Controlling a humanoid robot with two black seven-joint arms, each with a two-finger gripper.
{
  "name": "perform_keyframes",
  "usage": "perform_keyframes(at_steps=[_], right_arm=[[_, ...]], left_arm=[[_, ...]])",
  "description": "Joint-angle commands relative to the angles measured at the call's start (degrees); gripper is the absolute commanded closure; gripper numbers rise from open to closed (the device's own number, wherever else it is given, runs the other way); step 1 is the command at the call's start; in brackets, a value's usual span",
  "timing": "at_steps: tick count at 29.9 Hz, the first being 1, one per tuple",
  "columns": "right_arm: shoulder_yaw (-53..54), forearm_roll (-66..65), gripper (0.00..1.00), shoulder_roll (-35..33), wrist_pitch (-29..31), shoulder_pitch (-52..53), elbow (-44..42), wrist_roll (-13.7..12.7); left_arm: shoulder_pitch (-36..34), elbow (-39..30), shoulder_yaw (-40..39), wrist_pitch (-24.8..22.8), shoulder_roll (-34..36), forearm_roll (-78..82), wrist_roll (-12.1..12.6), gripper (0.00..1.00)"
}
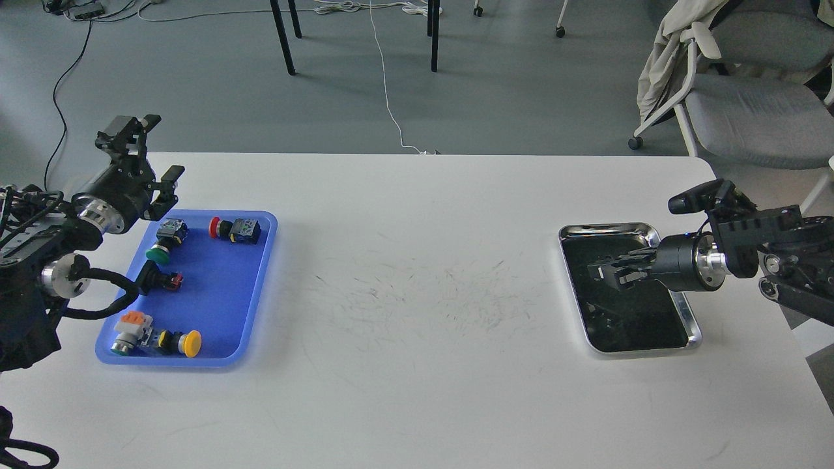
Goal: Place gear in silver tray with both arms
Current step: 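Lower the part into the silver tray and open the right gripper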
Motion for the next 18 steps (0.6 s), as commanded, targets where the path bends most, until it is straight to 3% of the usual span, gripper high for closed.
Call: perform_keyframes(at_steps=[1,18], right_arm=[[-0.2,4.2,0.98,-1.1,0.4,-0.9,0.1,0.0],[0.2,14.8,0.98,-3.2,0.6,-6.0,-0.9,0.0]], left_arm=[[-0.1,0.4,1.6,0.0,-0.2,-0.1,-0.2,0.02],[-0.1,0.5,2.2,0.0,-1.2,-0.1,-0.1,0.02]])
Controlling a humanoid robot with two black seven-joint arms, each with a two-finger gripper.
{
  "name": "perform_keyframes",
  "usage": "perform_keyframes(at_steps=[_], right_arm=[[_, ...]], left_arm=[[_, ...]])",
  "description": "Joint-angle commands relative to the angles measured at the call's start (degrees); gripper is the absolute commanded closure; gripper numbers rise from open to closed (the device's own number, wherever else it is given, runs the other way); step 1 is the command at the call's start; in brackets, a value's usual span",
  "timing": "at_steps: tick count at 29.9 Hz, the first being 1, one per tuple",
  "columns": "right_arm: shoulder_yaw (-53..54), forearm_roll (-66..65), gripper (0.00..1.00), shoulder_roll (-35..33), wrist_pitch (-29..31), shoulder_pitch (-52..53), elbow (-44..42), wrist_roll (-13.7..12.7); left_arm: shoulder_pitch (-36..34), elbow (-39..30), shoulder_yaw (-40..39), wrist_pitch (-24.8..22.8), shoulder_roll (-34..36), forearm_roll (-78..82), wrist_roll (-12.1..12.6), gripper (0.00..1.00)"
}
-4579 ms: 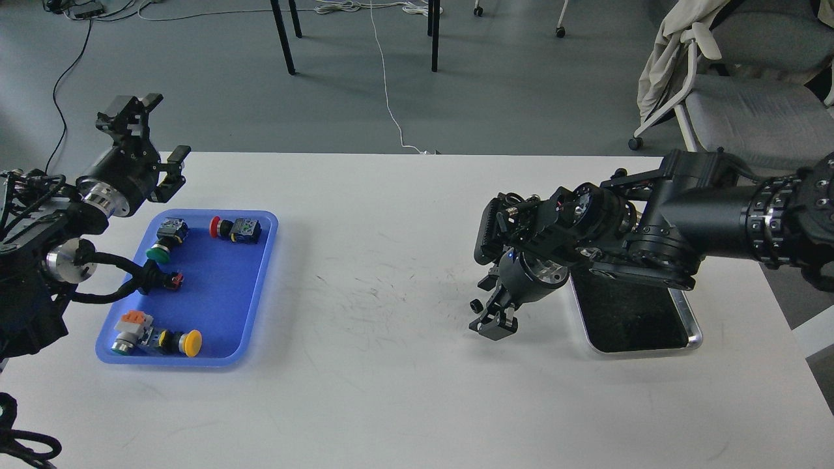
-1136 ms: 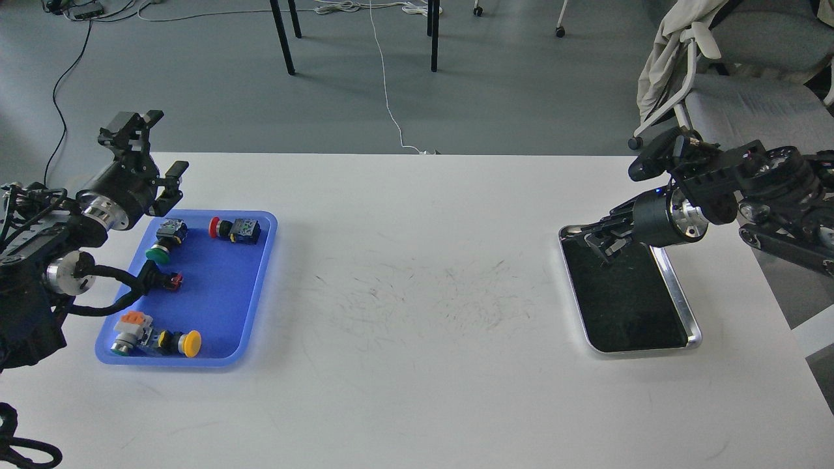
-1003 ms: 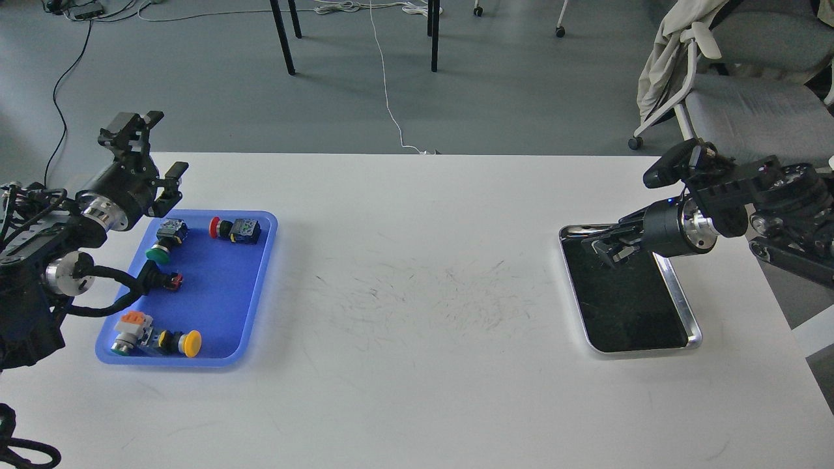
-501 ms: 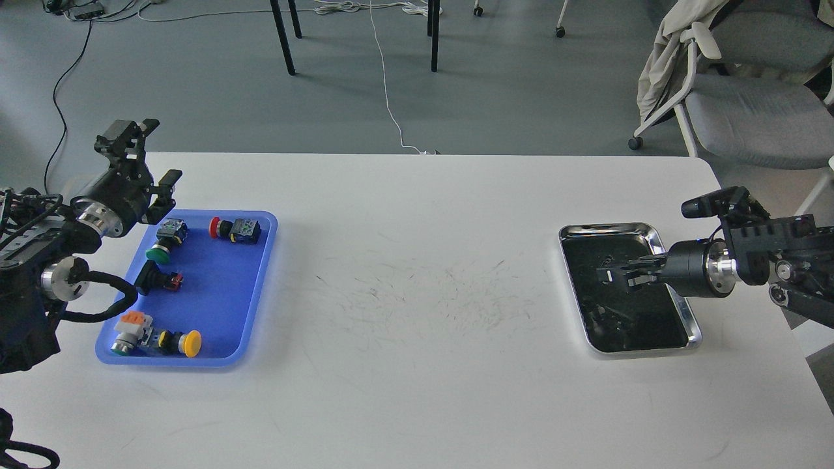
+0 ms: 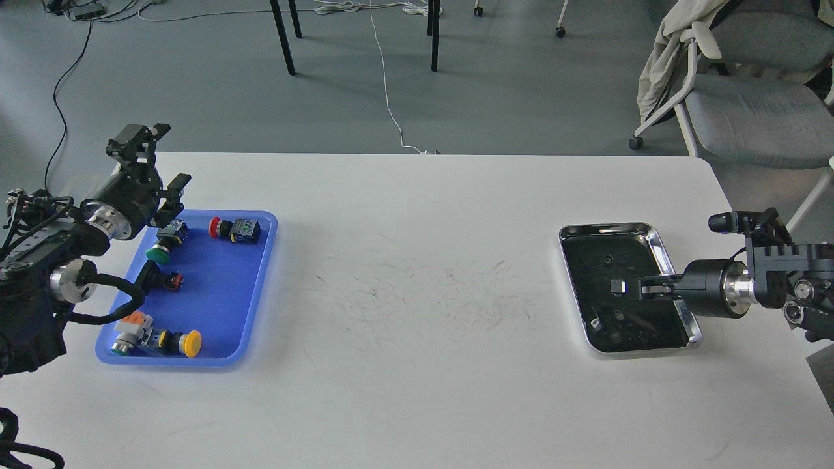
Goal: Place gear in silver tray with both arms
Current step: 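Lower the part into the silver tray and open the right gripper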
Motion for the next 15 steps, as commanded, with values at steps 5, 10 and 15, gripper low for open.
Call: perform_keyframes(at_steps=[5,10,15], right_arm=[[-0.4,6.4,0.97,-0.1,0.2,-1.4,-0.9,0.0],[0.1,6.7,0.97,0.1,0.2,-2.6,-1.3,0.0],[0.2,6.7,0.96,0.5,0.1,-3.0,-1.5,0.0]], left_arm=[[0.1,0.0,0.1,0.0,-0.1,0.0,0.1,0.02],[0.1,0.0,0.1,0.0,-0.1,0.1,0.2,0.01],[0.1,0.0,0.1,0.0,-0.2,0.1,0.2,0.02]])
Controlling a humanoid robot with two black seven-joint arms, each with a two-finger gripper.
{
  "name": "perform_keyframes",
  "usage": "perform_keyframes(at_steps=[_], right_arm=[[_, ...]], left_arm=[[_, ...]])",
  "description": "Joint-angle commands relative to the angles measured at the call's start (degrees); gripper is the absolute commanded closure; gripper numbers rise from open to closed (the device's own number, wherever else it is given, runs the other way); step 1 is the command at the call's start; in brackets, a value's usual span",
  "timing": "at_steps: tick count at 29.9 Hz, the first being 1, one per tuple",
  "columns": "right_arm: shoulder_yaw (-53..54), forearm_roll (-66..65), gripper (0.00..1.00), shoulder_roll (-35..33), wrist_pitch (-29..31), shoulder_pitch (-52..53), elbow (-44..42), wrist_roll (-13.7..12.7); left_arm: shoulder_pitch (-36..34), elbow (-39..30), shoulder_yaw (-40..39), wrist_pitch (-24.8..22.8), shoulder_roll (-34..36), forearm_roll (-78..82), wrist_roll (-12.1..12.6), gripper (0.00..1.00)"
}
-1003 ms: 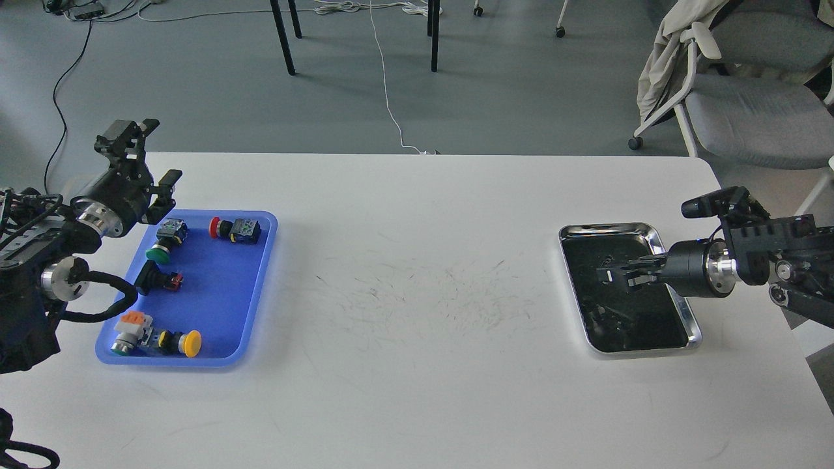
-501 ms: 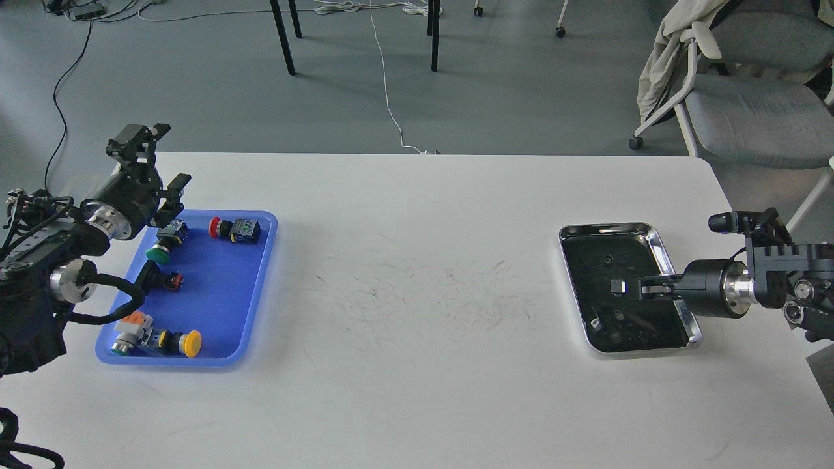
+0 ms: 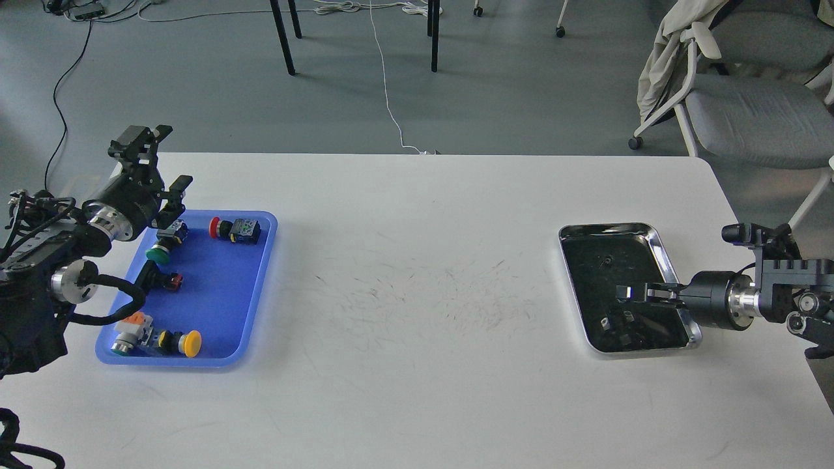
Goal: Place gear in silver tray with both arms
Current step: 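Lower the part into the silver tray and open the right gripper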
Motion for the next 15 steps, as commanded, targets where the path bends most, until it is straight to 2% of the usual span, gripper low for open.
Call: perform_keyframes(at_steps=[1,5,11,15], right_arm=[[0.0,0.0,0.95,0.1,-0.1,-0.2,-0.1,0.0],[0.0,0.0,0.93,0.2,-0.1,-0.4,-0.1,0.0],[0.2,0.0,0.76,0.3,-0.2,-0.3,-0.3,0.0],[1.8,0.0,0.69,0.3,-0.1,-0.4,-0.7,0.0]], left_arm=[[0.0,0.0,0.0,0.0,0.0,0.0,0.0,0.02],[0.1,0.0,0.0,0.0,-0.4,0.0,0.0,0.02],[0.1,0.2,0.0,0.0,-0.4,0.0,0.0,0.02],[0.1,0.3,0.0,0.0,-0.6,0.0,0.0,0.02]])
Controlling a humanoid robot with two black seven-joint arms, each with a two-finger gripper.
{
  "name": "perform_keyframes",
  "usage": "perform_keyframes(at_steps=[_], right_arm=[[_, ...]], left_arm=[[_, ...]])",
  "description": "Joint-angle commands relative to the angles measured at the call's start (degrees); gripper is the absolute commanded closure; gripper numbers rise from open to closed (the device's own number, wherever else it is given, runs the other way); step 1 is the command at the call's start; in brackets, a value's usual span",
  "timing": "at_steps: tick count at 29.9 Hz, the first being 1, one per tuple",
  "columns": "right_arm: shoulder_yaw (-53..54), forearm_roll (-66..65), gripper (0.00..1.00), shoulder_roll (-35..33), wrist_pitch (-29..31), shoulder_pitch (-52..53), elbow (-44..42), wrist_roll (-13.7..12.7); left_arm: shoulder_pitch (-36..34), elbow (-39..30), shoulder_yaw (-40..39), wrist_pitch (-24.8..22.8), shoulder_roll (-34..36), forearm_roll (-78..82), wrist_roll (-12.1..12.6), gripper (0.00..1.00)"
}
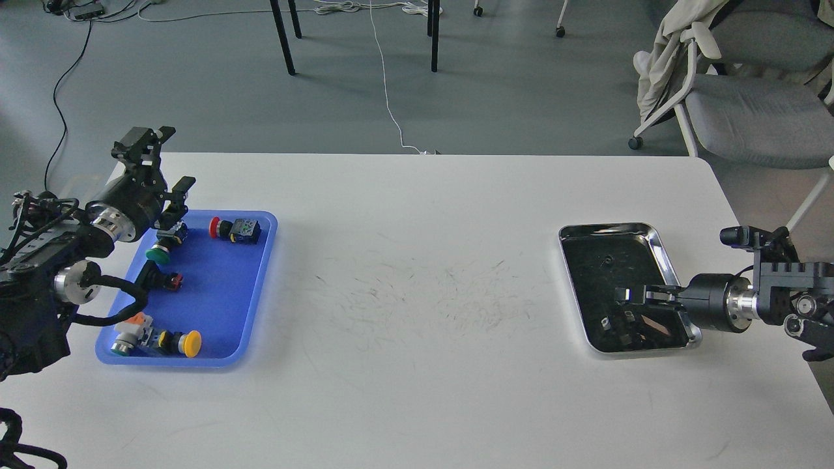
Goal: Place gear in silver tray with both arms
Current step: 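Lower the part into the silver tray and open the right gripper, then raise the right gripper away from the silver tray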
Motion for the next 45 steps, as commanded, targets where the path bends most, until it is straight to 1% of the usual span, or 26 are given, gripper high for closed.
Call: perform_keyframes(at_steps=[1,5,6,8,10,12,14,17,21,24,32,36,39,42,45], right_arm=[[1.4,0.0,0.68,0.0,0.1,0.1,-1.1,0.0],[1.7,0.0,0.61,0.0,0.1,0.0,-2.2,0.0],[1.8,0.1,0.58,0.0,0.1,0.1,-2.2,0.0],[3.0,0.9,0.44,0.0,0.0,0.1,-2.2,0.0],[4.7,2.6,0.37,0.0,0.0,0.1,-2.2,0.0],[5.8,4.6,0.29,0.0,0.0,0.5,-2.2,0.0],[7.0,6.1,0.24,0.0,0.0,0.7,-2.7,0.0],[10.0,7.8,0.2,0.0,0.0,0.7,-3.0,0.0],[13.6,8.8,0.19,0.4,-0.6,0.4,-2.7,0.0],[17.1,13.5,0.19,2.2,-1.1,-0.1,-3.0,0.0],[18.4,28.7,0.18,2.8,-6.6,-1.4,-2.4,0.0],[18.6,36.2,0.12,4.4,-9.7,-2.1,-2.7,0.0],[19.3,41.8,0.05,6.6,-13.0,-2.2,-3.0,0.0],[19.7,43.3,0.05,8.8,-15.6,-2.3,-3.0,0.0],[21.5,44.6,0.05,11.3,-16.7,-2.4,-3.0,0.0]], left_arm=[[0.0,0.1,0.0,0.0,-0.2,0.0,0.0,0.02],[-0.1,0.1,0.0,0.0,-0.2,0.0,0.0,0.02],[-0.1,0.1,0.0,0.0,-0.2,0.0,0.0,0.01],[0.0,0.1,0.0,0.0,-0.2,0.0,0.0,0.02],[0.1,0.1,0.0,0.0,-0.3,0.0,0.0,0.02],[0.2,0.1,0.0,0.0,-0.2,0.0,0.0,0.02],[0.3,0.0,0.0,0.0,-0.3,0.0,0.0,0.01],[0.2,-0.2,0.0,0.0,-0.2,0.1,0.0,0.01],[0.2,-0.3,-0.1,0.0,0.2,0.0,0.1,0.02],[0.1,-0.7,-0.5,0.0,0.3,-0.3,0.1,0.02],[0.4,-1.3,-0.4,0.0,0.0,-1.1,0.1,0.02],[0.0,-1.3,-1.4,0.0,0.4,-1.2,-0.2,0.02],[-0.3,-1.3,-3.9,0.0,0.6,-1.3,-0.1,0.02],[-0.4,-1.3,-5.8,0.0,0.6,-1.3,-0.1,0.02],[-0.7,-1.4,-6.9,0.0,0.3,-1.3,-0.2,0.02]])
